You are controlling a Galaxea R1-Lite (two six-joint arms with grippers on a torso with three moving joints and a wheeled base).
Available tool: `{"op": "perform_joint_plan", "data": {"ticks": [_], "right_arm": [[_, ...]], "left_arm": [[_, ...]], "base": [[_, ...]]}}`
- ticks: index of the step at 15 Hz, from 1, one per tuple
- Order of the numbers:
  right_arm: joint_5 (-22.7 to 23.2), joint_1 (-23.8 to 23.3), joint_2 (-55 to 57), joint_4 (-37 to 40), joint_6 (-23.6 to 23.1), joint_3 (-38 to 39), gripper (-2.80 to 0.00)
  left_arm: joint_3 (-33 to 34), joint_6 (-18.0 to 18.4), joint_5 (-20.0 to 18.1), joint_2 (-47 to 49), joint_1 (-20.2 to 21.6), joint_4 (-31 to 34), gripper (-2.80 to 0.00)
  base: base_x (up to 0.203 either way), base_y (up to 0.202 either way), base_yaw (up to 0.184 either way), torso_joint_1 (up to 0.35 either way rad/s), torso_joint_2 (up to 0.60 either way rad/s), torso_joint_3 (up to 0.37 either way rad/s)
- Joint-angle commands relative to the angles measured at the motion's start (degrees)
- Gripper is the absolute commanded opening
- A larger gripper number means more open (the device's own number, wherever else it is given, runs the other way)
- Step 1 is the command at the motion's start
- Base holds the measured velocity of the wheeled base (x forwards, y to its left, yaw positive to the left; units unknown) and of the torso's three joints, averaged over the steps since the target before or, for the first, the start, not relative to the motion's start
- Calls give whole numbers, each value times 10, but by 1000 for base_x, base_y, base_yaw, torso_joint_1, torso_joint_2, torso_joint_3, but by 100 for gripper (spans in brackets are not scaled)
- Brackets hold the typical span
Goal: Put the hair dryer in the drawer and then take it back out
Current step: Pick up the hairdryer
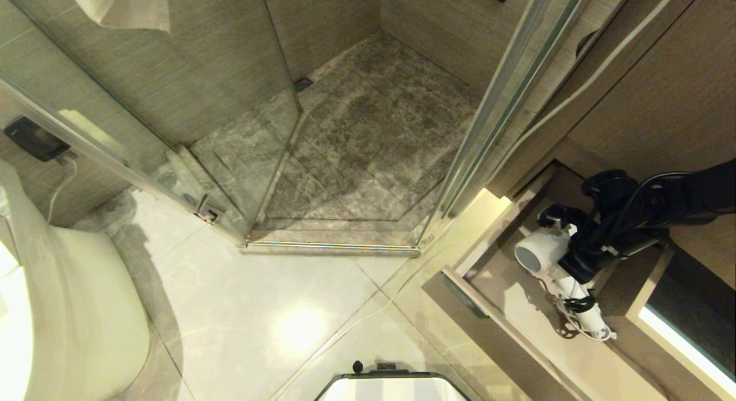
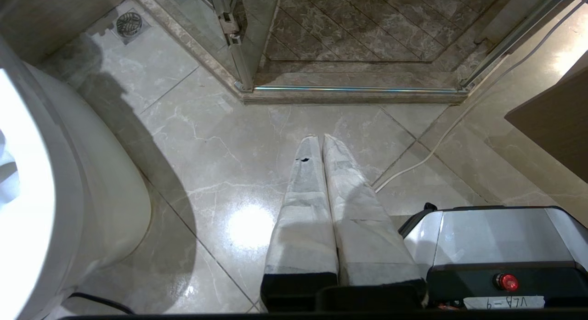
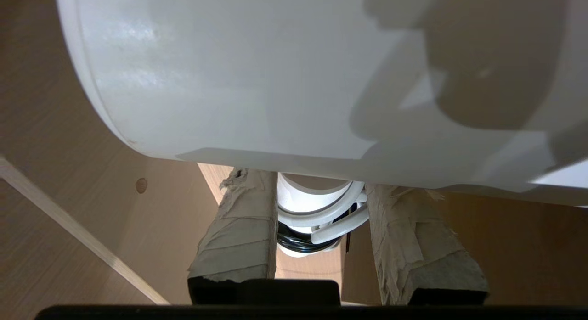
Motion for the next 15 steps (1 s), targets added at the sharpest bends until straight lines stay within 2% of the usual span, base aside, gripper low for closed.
{"op": "perform_joint_plan", "data": {"ticks": [1,9,15], "right_arm": [[1,4,-20,1,-2,5,-280],[1,16,-70,27,0,29,-280],[25,20,-117,35,1,32,-280]], "left_arm": [[0,0,1,1,0,-1,-280],[0,0,1,1,0,-1,-280],[0,0,1,1,0,-1,-280]], "base": [[0,0,0,0,0,0],[0,0,0,0,0,0],[0,0,0,0,0,0]]}}
